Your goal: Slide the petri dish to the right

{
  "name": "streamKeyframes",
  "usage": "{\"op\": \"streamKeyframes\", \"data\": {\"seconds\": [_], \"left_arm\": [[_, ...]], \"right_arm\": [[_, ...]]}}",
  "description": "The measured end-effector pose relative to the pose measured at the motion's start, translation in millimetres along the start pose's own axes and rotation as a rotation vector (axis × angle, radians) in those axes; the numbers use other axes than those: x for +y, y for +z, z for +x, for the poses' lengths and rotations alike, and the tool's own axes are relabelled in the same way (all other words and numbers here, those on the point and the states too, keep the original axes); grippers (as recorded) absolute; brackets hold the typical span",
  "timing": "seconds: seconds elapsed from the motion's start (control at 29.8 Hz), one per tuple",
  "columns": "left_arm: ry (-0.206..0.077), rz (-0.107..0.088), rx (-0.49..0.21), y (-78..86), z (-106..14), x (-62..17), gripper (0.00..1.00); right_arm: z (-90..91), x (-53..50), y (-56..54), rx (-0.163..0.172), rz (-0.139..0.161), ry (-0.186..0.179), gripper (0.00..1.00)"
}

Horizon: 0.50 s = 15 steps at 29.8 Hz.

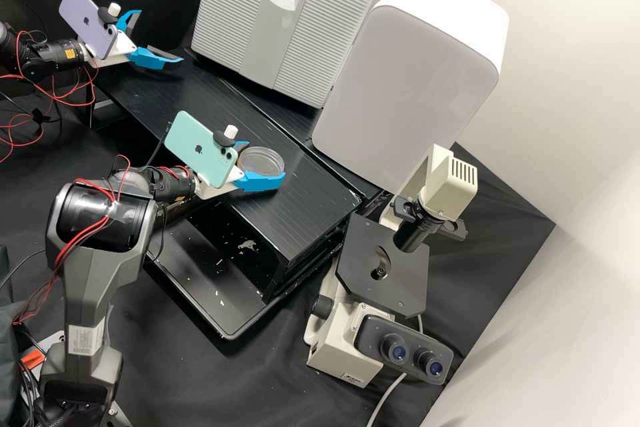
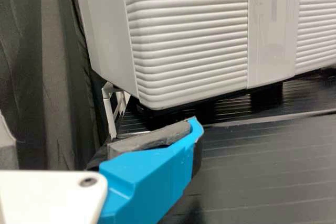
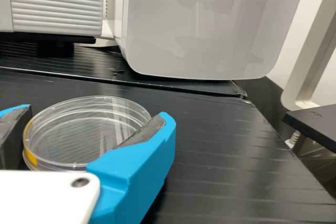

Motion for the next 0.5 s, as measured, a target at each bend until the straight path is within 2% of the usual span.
{"op": "streamKeyframes", "data": {"seconds": [0.24,0.4,0.5], "left_arm": [[0.0,0.0,0.0,0.0,0.0,0.0,1.0],[0.0,0.0,0.0,0.0,0.0,0.0,1.0],[0.0,0.0,0.0,0.0,0.0,0.0,1.0]], "right_arm": [[-0.8,1.6,5.9,-0.019,-0.014,0.039,0.0],[-0.6,6.0,13.7,-0.073,0.015,0.089,0.0],[-0.4,5.9,15.0,-0.083,0.034,0.097,0.0]]}}
